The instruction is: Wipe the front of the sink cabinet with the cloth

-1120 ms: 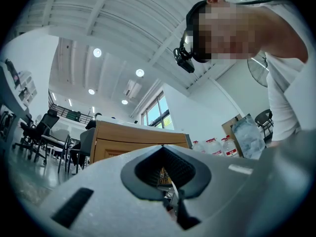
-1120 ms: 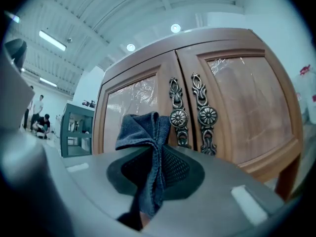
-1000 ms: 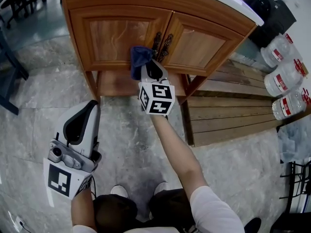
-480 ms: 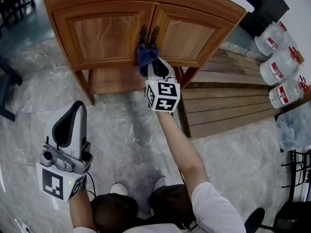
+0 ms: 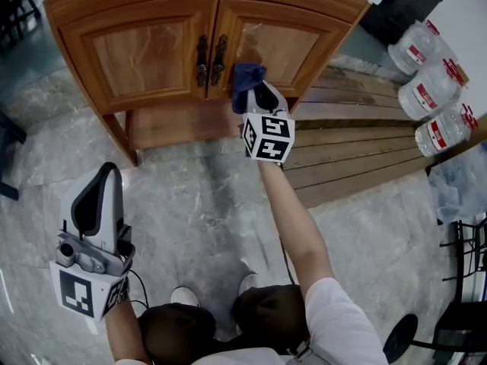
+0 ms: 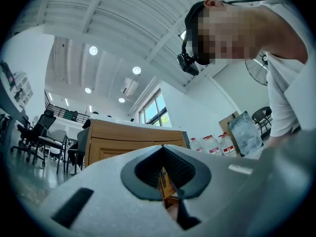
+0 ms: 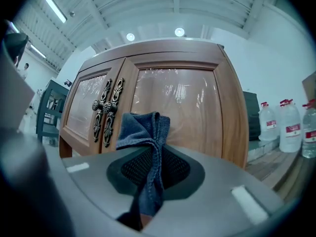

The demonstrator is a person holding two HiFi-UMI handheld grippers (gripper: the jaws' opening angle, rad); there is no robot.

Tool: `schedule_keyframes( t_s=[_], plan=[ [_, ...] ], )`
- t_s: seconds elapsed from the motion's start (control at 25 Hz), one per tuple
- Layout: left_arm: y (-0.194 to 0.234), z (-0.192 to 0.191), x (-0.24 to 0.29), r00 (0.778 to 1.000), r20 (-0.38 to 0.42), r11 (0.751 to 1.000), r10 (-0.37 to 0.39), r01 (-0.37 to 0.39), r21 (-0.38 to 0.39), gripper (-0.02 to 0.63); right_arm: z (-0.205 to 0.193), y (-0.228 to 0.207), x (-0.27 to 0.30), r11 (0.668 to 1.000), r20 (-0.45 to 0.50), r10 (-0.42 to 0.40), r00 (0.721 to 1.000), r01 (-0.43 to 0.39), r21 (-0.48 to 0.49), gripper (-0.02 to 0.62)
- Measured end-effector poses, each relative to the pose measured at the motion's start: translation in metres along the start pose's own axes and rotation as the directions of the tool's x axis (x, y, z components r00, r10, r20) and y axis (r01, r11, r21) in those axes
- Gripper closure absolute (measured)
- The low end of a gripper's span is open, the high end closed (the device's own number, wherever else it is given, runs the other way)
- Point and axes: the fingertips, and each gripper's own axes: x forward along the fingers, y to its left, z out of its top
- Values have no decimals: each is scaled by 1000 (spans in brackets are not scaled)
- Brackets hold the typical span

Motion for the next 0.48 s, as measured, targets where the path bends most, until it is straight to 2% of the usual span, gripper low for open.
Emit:
schedule_keyframes(
  t_s=[0.2,0.48],
  plan=[
    [-2,-2,0,1000,-10,1000,2,-2,3,601,2,-22,-3,998,-1,-15,1000,15,-58,532],
    [-4,-3,2,1000,-15,1000,-6,6,10,601,5,-59,-8,994,-11,-64,998,62,-88,532]
  ],
)
